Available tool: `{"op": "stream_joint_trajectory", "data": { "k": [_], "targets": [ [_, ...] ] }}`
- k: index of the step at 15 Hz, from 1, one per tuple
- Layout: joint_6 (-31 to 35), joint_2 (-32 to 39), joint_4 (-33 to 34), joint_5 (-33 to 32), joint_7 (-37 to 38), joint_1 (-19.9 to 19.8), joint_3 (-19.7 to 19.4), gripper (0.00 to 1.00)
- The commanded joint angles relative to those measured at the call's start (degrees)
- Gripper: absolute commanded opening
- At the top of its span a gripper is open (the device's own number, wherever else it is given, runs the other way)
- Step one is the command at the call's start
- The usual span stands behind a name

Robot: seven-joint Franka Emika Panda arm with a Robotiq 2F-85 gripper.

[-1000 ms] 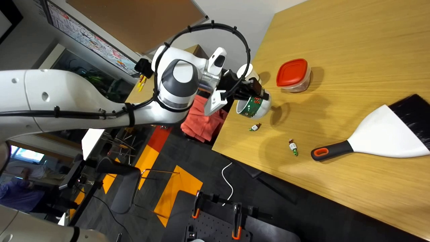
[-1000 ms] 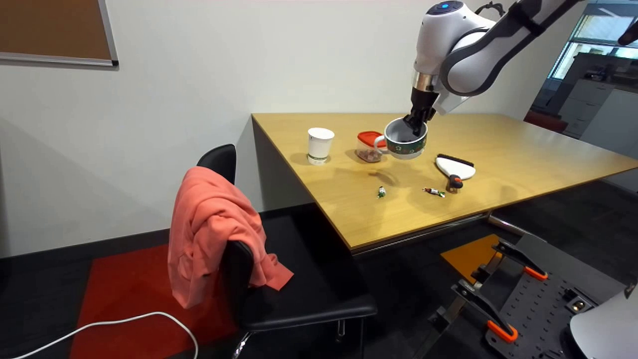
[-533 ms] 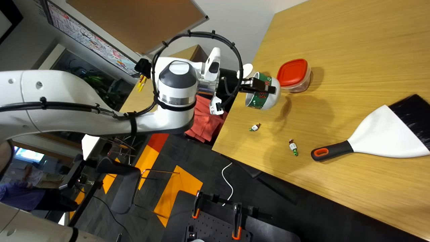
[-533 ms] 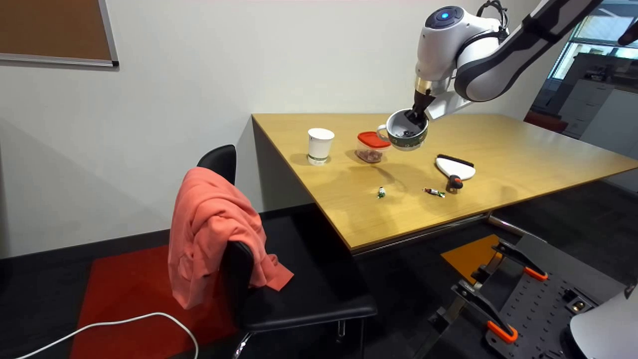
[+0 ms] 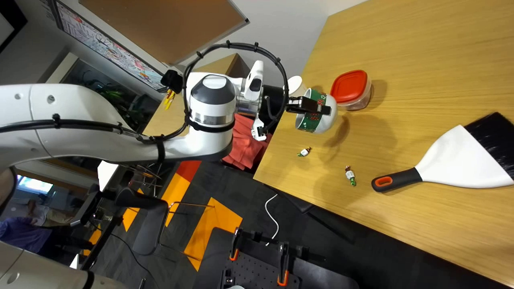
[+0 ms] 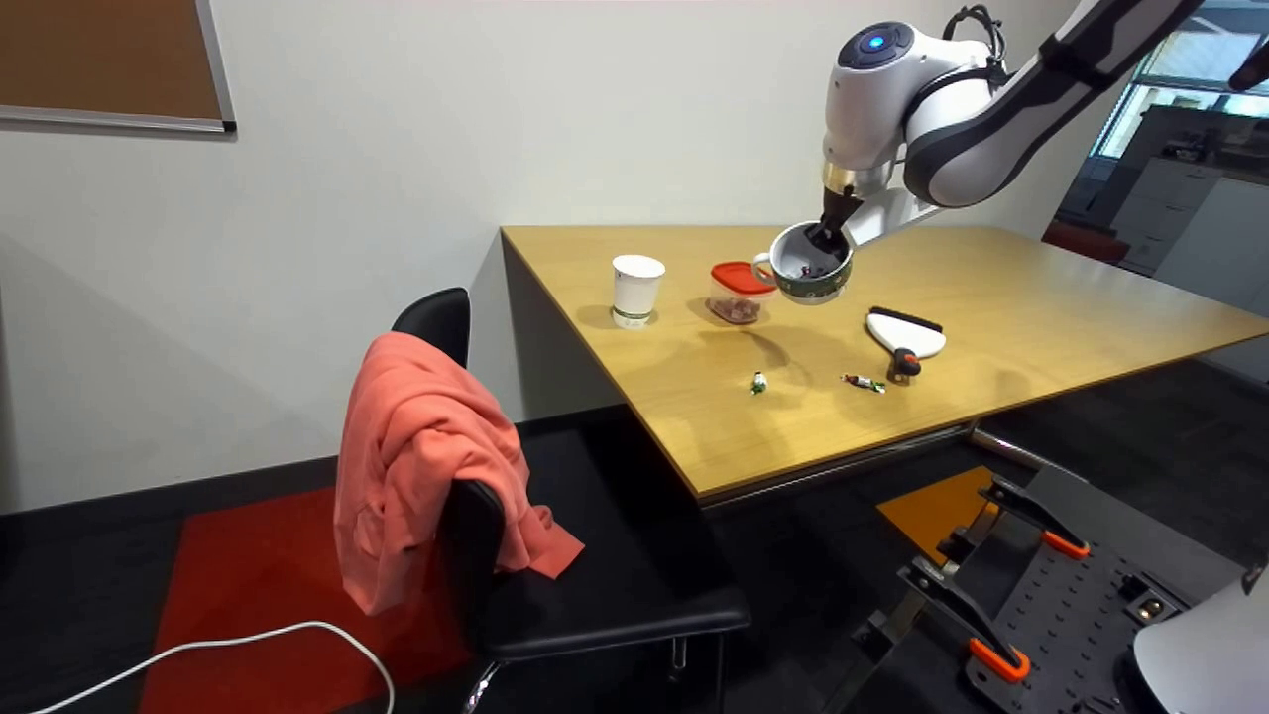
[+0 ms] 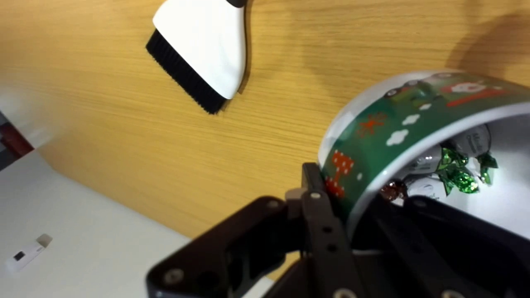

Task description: Pour the things in the mug onto the table

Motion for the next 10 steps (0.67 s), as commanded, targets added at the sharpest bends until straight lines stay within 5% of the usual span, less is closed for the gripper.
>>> {"op": "stream_joint_trajectory", "data": {
  "k": [1, 10],
  "targets": [
    [-9.6, -2.0, 0.1, -10.8, 14.7, -1.6, 4.0, 0.03],
    [-35.0, -0.3, -2.7, -20.0, 37.9, -4.3, 14.4, 0.03]
  ]
}}
